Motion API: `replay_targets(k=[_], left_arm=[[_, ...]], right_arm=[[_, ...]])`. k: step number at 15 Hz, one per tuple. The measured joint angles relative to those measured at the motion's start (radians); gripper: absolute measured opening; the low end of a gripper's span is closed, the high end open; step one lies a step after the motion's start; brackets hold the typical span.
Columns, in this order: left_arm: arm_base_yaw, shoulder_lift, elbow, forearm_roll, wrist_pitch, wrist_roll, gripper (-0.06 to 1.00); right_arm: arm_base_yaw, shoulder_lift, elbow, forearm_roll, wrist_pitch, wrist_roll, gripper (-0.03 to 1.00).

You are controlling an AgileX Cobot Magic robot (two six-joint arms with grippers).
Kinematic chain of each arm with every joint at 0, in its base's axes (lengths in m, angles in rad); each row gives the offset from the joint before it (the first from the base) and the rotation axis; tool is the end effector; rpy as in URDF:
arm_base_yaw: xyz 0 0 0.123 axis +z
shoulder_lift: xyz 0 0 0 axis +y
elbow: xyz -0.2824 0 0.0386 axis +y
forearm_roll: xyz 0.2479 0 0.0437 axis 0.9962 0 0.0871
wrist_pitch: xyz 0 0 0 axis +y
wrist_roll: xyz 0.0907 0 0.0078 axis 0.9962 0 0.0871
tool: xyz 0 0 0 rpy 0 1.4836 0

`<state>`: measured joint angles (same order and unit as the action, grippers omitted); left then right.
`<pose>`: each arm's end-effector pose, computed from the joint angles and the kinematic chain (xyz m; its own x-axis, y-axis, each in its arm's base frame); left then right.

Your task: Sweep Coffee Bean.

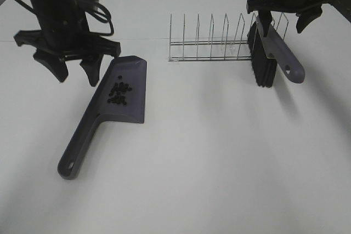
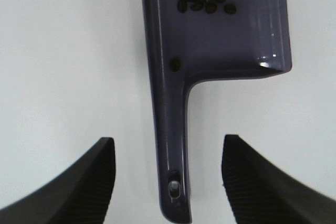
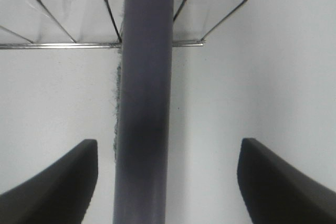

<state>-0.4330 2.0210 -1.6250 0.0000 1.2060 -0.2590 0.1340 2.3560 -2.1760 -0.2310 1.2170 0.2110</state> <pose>0.3705 -0.1713 0.2143 -0.9835 0.1725 -0.0541 0.1735 0.9847 -0.0143 0.5004 0.0477 0.2083 -0.9567 -0.0015 -0.2911 0.0504 0.9840 -0.1708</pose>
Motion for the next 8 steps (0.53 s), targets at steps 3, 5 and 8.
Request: replay_targets(k=[3, 5, 8], left_arm=[[0.0, -0.141, 0.0, 0.053, 0.009, 0.0, 0.56], [0.0, -0.301, 0.032, 0.049, 0.011, 0.005, 0.56], [0.0, -0.487, 0.175, 0.049, 0.011, 0.03, 0.56]], right_arm=[[0.0, -0.078, 0.0, 0.062, 0.0, -0.034, 0.7], [0.0, -0.156, 0.016, 0.142, 0.0, -0.081, 0.7], [0.0, -0.286, 0.145, 0.173, 0.0, -0.128, 0.7]])
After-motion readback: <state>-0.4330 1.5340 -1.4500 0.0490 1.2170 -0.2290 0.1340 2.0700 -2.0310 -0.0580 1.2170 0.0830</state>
